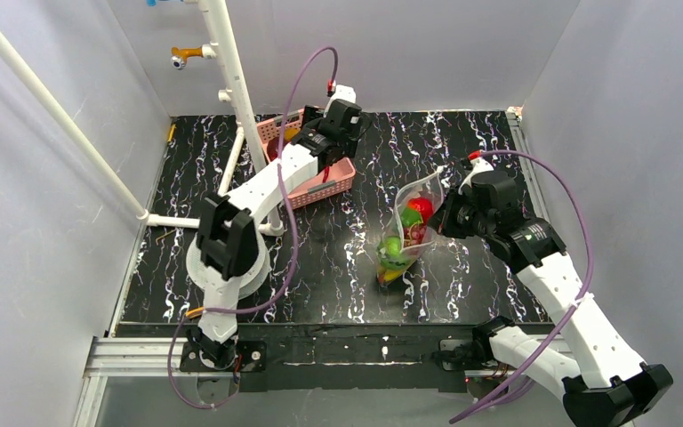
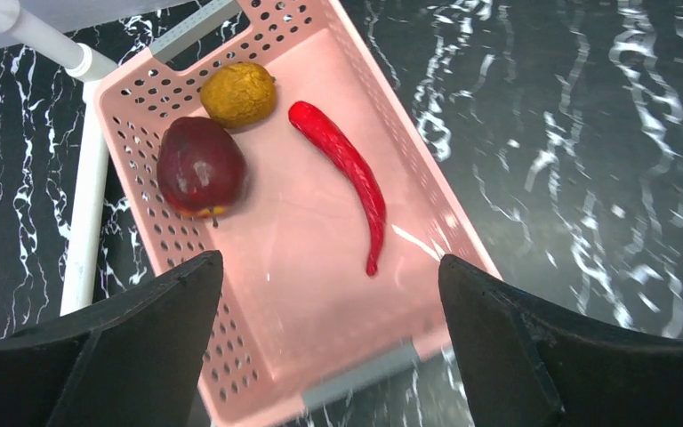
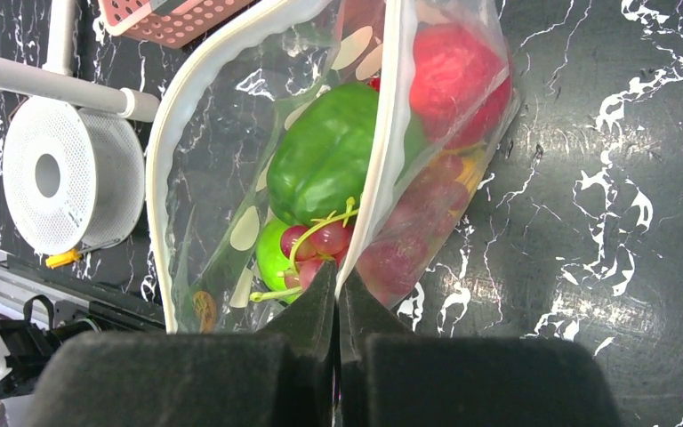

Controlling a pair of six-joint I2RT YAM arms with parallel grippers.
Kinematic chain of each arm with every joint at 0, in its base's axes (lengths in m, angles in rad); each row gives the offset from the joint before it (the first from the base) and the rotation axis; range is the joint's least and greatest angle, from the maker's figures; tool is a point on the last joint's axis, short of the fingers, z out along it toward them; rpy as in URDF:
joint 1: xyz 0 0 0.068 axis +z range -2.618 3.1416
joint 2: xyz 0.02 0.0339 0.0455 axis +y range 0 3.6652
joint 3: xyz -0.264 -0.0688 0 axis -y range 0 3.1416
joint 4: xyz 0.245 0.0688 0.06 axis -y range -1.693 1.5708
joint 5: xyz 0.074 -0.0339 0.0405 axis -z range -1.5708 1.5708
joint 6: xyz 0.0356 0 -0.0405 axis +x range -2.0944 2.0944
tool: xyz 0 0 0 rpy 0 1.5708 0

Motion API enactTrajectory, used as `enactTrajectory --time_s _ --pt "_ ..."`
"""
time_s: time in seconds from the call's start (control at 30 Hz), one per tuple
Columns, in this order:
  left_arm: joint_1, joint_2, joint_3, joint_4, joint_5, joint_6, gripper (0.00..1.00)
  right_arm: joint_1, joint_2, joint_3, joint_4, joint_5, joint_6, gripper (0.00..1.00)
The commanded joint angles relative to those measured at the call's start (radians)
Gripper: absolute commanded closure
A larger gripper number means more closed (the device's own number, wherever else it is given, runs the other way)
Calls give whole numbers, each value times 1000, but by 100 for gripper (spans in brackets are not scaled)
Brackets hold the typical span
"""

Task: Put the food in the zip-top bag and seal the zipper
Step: Pick up the fake vegetable from the bin.

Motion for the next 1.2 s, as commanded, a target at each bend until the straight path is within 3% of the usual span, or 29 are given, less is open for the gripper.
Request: enactTrajectory --time_s 0.0,0.63,0.7,0.87,1.17 --pt "54 112 119 44 -121 27 10 -8 6 68 -7 -31 -38 99" --pt "225 374 224 175 -144 32 11 -28 66 69 0 -134 -73 99" --pt "231 407 238 195 -156 26 15 -34 68 67 -2 -141 -77 99" --pt "232 412 277 84 -52 -128 17 -40 69 68 -4 -144 -80 99" --pt "231 392 217 39 105 -412 23 -45 77 68 7 -168 -70 99"
